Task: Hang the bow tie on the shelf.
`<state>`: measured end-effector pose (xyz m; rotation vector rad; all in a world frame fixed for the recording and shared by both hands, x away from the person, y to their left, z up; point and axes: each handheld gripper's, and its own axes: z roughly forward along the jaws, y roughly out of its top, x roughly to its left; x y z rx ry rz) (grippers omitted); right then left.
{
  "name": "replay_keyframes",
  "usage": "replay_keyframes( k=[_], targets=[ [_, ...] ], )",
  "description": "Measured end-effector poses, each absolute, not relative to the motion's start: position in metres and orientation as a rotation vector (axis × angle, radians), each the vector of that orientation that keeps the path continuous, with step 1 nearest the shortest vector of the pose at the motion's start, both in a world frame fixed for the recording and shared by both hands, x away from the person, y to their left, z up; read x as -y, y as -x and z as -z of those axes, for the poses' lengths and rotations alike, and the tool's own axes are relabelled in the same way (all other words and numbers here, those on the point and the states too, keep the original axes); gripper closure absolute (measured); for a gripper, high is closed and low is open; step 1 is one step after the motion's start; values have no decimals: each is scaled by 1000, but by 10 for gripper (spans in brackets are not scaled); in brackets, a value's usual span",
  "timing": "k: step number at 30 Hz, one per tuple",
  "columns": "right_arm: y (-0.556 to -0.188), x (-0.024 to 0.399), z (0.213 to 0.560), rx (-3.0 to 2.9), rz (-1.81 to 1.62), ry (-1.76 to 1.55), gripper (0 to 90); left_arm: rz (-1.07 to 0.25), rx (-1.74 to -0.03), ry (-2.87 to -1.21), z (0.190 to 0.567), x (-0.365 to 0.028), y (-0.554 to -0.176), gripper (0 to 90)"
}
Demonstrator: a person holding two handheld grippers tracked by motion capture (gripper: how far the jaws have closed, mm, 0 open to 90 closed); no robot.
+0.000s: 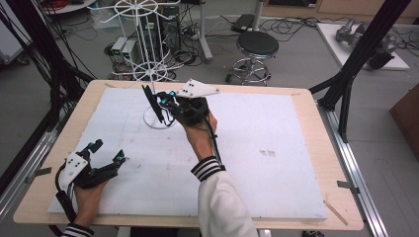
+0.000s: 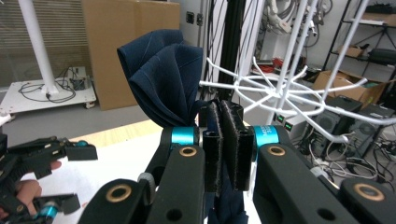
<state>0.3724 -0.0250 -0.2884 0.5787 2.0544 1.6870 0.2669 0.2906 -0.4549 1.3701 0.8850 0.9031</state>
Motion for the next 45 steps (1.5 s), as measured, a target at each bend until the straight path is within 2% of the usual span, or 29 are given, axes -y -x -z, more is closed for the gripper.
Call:
replay_keyframes(
  k=[17, 45],
  targets=[
    [-394, 4, 282, -2072, -1686, -563, 863, -900, -887, -1373, 455, -290, -267, 155],
    [-425, 0, 288, -2055, -1640, -655, 861, -904, -885, -1372, 455, -291, -267, 156]
  ],
)
